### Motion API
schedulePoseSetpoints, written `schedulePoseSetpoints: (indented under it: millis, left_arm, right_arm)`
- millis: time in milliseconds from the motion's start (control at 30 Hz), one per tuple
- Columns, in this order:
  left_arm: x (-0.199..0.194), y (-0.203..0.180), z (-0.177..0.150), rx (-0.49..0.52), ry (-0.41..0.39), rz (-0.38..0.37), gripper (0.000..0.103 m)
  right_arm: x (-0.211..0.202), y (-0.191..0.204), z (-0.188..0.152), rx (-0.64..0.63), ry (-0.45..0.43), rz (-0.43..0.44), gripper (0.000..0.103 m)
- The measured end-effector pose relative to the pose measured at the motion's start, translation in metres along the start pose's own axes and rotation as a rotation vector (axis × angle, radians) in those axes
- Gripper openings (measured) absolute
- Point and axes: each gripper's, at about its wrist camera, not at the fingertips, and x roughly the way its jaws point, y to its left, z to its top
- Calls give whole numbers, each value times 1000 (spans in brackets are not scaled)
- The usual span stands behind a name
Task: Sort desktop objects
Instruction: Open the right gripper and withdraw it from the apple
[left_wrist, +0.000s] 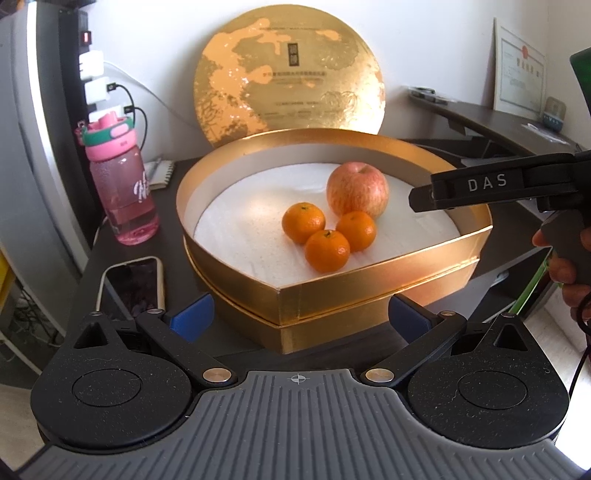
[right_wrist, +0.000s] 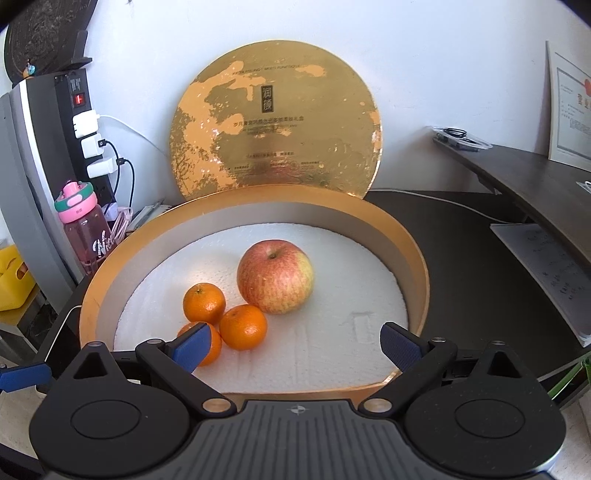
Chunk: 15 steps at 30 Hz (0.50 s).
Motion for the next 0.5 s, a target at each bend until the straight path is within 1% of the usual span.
schedulePoseSetpoints:
  millis: [133,333,400,500]
  left_arm:
    - [-4,-7,3,9,-9,-2,103]
    - [-7,-10,17,-21,-9,11,103]
    - [-10,-12,23,-24,-25,19,103]
    - [-13,-19,31,-22,-50,9,103]
  right_arm:
    - [-11,-7,1,-14,-16,-3,98]
    - [-36,-11,19,-121,-43,-35,98]
    - [-48,-13,25,-152,-61,-43,98]
    - [-66,-16,36,-186,-85,-49,98]
